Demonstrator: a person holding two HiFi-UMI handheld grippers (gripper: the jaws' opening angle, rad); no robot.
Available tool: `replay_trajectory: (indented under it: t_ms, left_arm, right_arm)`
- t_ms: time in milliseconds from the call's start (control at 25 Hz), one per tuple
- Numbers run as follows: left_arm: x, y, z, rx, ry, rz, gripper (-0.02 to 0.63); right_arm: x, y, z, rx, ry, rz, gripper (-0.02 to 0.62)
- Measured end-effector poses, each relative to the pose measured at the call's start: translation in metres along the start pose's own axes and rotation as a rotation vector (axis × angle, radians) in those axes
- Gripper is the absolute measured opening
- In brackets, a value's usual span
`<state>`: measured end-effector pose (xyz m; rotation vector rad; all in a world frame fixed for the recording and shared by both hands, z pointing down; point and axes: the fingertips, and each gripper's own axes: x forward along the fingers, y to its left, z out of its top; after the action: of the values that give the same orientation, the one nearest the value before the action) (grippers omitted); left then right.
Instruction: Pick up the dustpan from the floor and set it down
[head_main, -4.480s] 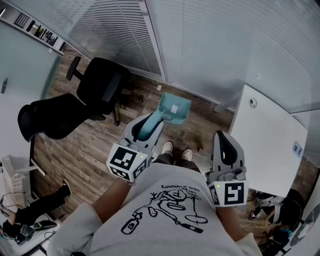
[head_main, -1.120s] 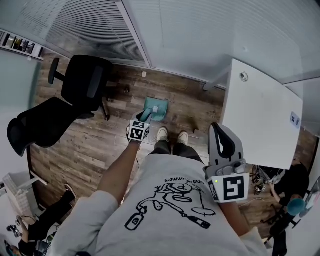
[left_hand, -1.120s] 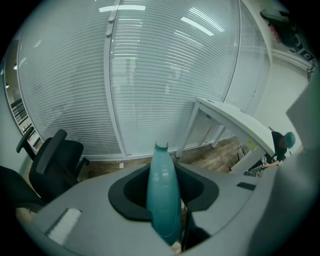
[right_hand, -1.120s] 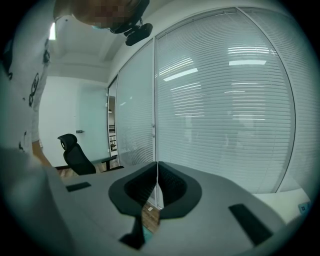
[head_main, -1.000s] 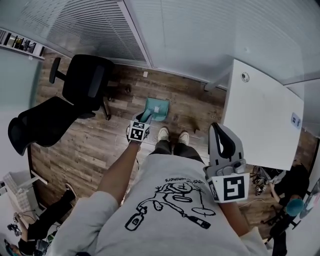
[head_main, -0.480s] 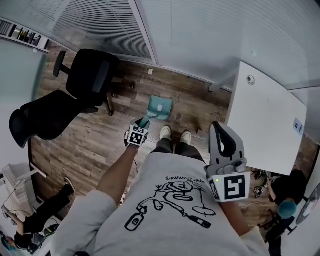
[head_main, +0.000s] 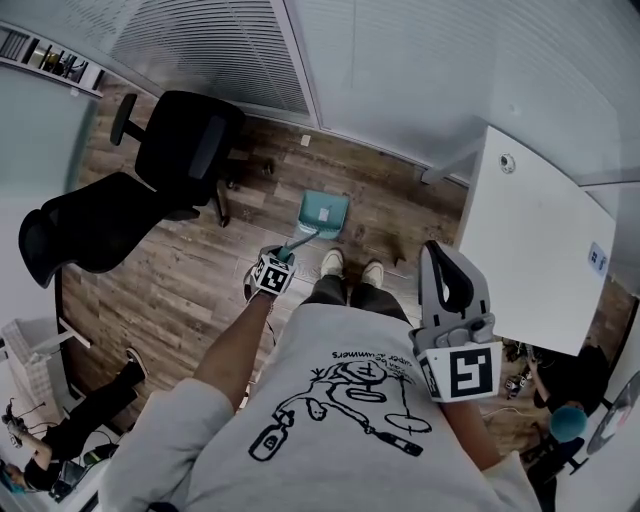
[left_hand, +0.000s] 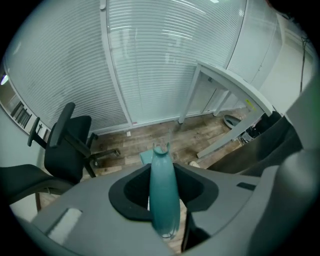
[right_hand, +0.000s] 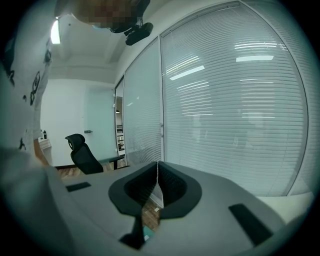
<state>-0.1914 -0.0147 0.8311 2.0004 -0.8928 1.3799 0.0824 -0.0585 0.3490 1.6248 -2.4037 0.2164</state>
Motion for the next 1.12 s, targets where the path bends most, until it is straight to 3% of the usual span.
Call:
replay_trajectory:
  t_ms: [600, 800, 1120]
  left_arm:
    - [0.004, -0.003, -0.051, -0.055, 0.086, 0.029, 0.117]
    - [0.004, 0.006, -0.055, -0.11, 0.069, 0.055, 0.124]
    - [0.0, 0.007, -0.047, -0.106, 0.042, 0.052, 0.175]
  right_arm:
    - [-0.002, 0.002, -0.001, -0.009, 0.011, -0.004, 0.006]
    - [-0.001, 0.004, -0.001, -0.01, 0.009, -0.003, 0.006]
    - [0.001, 0.006, 0.001, -0.005, 0.001, 0.004, 0.006]
